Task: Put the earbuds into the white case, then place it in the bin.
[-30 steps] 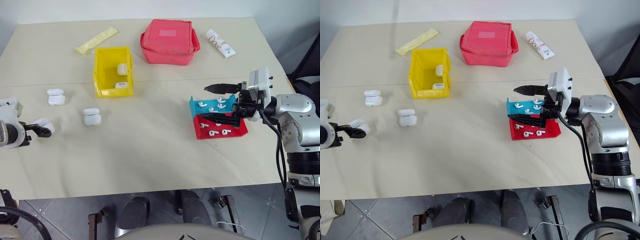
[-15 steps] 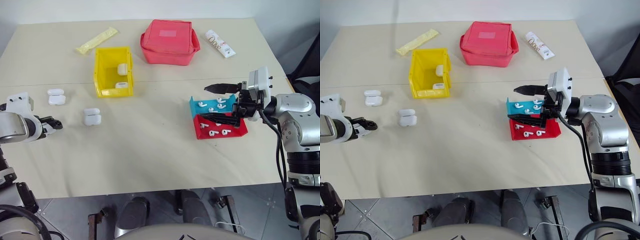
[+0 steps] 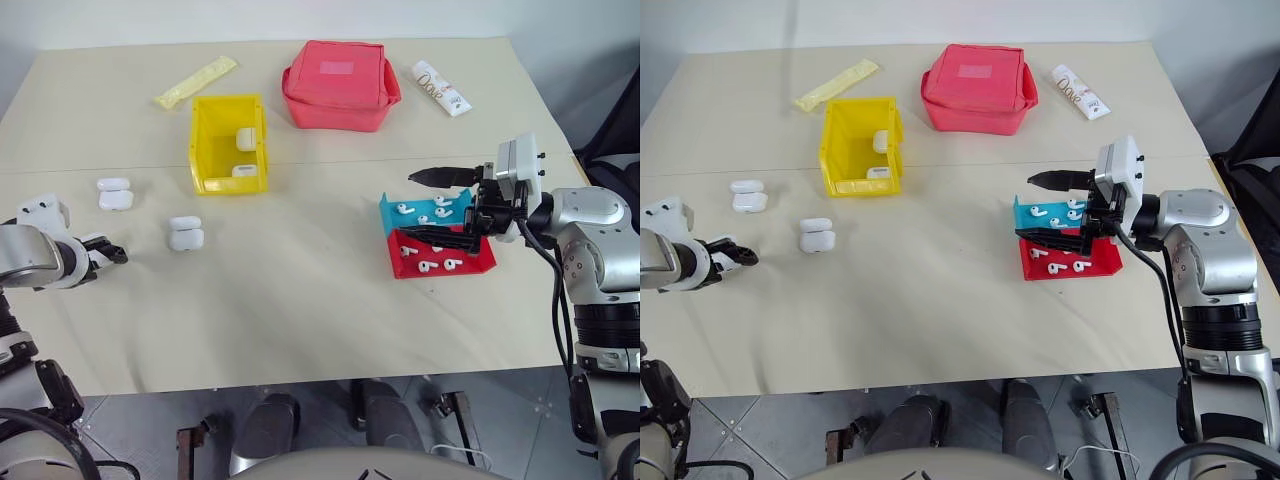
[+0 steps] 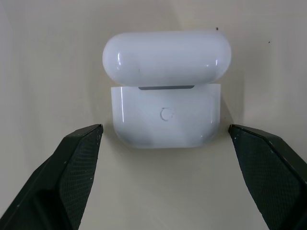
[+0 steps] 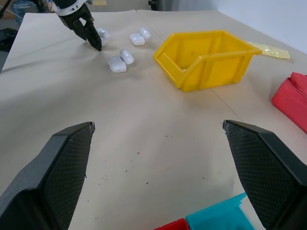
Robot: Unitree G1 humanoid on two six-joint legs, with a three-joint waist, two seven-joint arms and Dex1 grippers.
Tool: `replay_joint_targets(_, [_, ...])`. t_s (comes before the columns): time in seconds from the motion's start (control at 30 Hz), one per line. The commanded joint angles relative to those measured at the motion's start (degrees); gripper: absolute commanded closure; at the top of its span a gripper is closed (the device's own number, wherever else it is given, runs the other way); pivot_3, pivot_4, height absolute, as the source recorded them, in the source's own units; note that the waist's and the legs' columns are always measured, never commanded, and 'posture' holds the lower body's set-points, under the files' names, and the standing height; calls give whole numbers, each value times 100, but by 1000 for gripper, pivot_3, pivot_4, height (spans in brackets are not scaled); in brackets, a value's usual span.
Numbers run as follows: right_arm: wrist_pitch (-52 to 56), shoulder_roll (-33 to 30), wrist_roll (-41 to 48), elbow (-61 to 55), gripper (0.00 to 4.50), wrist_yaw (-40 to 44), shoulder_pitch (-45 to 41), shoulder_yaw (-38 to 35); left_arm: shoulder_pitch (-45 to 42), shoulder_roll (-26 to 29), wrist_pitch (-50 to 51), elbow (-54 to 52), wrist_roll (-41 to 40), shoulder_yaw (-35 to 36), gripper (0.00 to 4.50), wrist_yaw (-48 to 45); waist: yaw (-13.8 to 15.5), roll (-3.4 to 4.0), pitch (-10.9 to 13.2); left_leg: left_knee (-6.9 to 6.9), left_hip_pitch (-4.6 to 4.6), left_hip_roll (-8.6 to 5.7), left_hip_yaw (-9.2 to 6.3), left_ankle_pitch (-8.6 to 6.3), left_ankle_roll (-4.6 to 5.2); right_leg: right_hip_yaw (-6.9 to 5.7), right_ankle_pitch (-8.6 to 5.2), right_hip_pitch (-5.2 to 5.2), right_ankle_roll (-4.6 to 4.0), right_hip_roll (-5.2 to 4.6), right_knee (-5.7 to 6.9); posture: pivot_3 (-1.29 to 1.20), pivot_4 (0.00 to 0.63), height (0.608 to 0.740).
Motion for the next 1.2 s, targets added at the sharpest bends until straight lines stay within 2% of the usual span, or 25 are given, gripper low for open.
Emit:
replay_joint_targets(0.03, [-34, -89, 54, -157, 0, -8, 36, -158, -75, 134, 7, 154, 230, -122, 27, -218, -3, 4, -2, 0, 0, 0, 0, 0, 0, 0, 0, 0, 0, 0, 0, 0, 150, 740])
replay_joint_targets(0.3, [-31, -113, 68, -218, 0, -42, 87, -193, -165, 272, 7, 258, 618, -440, 27, -747, -2, 17, -10, 0, 1, 0, 2, 0, 0, 1, 0, 0, 0, 0, 1, 0, 150, 740])
replay_joint_targets(0.33, [-32, -113, 69, -221, 0, -46, 89, -196, -168, 292, 7, 215, 713, -502, 204, -830, -3, 17, -11, 0, 1, 0, 2, 0, 0, 1, 0, 0, 0, 0, 1, 0, 150, 740])
replay_joint_targets(0.43, [-35, -115, 72, -231, 0, -59, 97, -200, -201, 301, 7, 215, 948, -553, 898, -968, -14, 17, -11, 0, 1, 1, 3, 0, 0, 2, 0, 0, 0, 0, 1, 0, 150, 740])
replay_joint_targets(0.8, [-5, -173, 120, -379, 0, -117, 201, -264, -219, 328, 7, 173, 1700, -616, 4486, -1719, -110, 26, -16, -6, 4, 9, 10, -2, -5, 4, 0, -6, 0, 4, 1, 0, 150, 740])
replay_joint_targets(1.03, [40, -250, 150, -460, 0, -163, 263, -306, 334, 491, 7, -576, 1567, -670, 4486, -2440, -142, 27, -16, -8, 2, 9, 9, -3, -4, 4, 0, -7, 0, 1, -1, 0, 150, 740])
replay_joint_targets(1.17, [38, -249, 136, -437, 0, -155, 254, -303, 494, 339, 7, -926, 1365, -203, 4486, -2385, -136, 27, -16, -6, 1, 7, 10, -5, -1, 6, 0, -6, 0, -2, -2, 0, 150, 740])
replay_joint_targets(1.2, [42, -240, 130, -423, 0, -157, 224, -287, 535, 410, 7, -1092, 1187, -246, 4316, -2444, -133, 26, -16, -5, 0, 7, 9, -5, -1, 6, 0, -6, 0, -1, -3, 0, 150, 740])
